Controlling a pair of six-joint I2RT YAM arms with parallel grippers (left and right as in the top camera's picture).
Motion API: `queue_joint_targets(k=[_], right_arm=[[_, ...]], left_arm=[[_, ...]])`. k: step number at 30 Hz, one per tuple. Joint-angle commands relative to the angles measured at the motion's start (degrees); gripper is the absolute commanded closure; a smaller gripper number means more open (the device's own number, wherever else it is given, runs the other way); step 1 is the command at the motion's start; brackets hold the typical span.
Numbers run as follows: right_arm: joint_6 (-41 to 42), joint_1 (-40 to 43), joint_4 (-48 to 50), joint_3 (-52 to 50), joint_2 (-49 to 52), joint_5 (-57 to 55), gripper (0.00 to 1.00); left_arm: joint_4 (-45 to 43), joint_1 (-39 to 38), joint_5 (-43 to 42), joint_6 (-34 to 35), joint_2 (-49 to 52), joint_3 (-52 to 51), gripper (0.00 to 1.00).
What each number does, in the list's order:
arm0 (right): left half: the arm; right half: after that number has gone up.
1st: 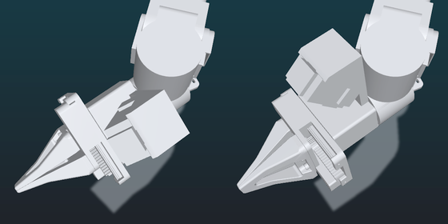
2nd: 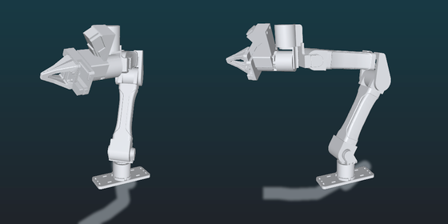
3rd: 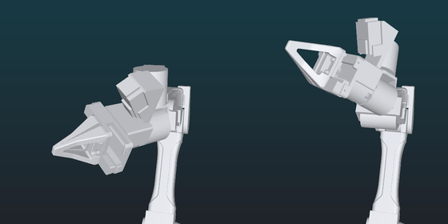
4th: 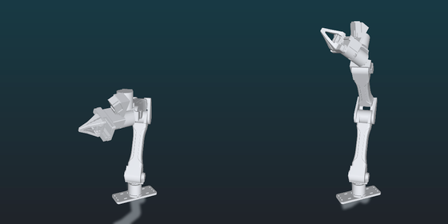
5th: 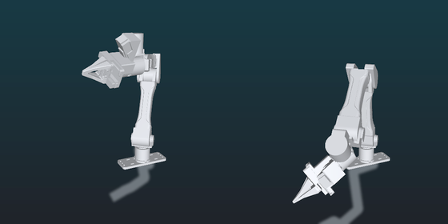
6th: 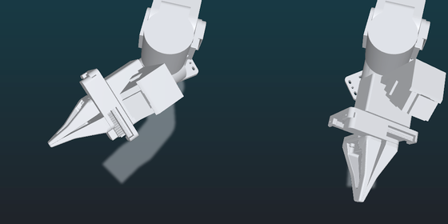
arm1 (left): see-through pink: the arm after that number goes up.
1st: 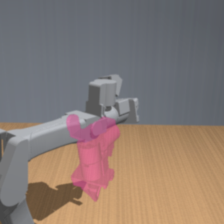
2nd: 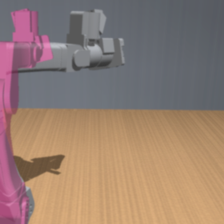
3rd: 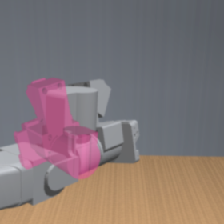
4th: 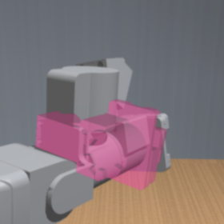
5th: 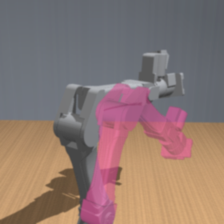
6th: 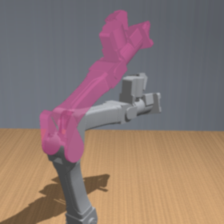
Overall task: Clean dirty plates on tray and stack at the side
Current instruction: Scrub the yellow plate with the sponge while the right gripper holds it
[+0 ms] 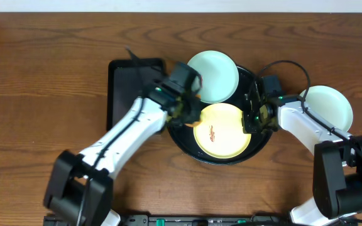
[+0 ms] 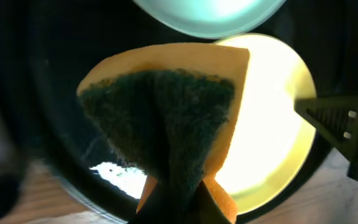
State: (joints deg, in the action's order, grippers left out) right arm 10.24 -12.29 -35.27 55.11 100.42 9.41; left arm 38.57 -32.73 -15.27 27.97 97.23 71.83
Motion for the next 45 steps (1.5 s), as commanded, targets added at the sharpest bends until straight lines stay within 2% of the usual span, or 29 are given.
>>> queue_joint_targets(k=[1,9,16,23,29,31,33,36,45], right_arm=[[1.0,-0.4,0.4,-0.6,2.4,-4.0,0.99],[1.7,-0.4,0.2,-0.6,2.4,-4.0,0.99],[1.7,-0.4,0.1,-0.6,2.4,-4.0,0.99],[1.9,-0.5,-0.3,-0.6,2.4,-4.0,0.99],[1.9,-0.5,-0.4,-0.6,2.4,-4.0,0.99],[1.9,-0.5,-0.6,-0.6,2.4,-4.0,0.99],[1.9,-0.5,-0.7,-0.6,2.4,-4.0,0.99],[1.9,-0.5,-0.7,-0.6,2.4,-4.0,0.99],[1.9,-0.5,-1.2,-0.6,2.4,-4.0,0.99]], left_arm=[[-2.4,-3.2,-1.2,7.8,3.1,1.2,0.92],[-14.7,-8.6,-9.9,13.4,12.5,1.2,0.92],[-15.5,-9.7,-9.4,15.6,18.9,1.2,0.92],[-4.1,-7.6,7.2,17.2,20.3,1.2,0.91],[1.3,-5.4,12.6,17.2,20.2,2.7,0.90],[4.2,-5.1,17.7,17.2,20.2,4.2,0.90],[3.8,-5.1,18.1,17.2,20.2,4.7,0.89],[0.7,-5.4,16.1,17.2,20.5,4.7,0.89],[-15.3,-9.7,-8.3,19.3,26.3,4.5,0.87]])
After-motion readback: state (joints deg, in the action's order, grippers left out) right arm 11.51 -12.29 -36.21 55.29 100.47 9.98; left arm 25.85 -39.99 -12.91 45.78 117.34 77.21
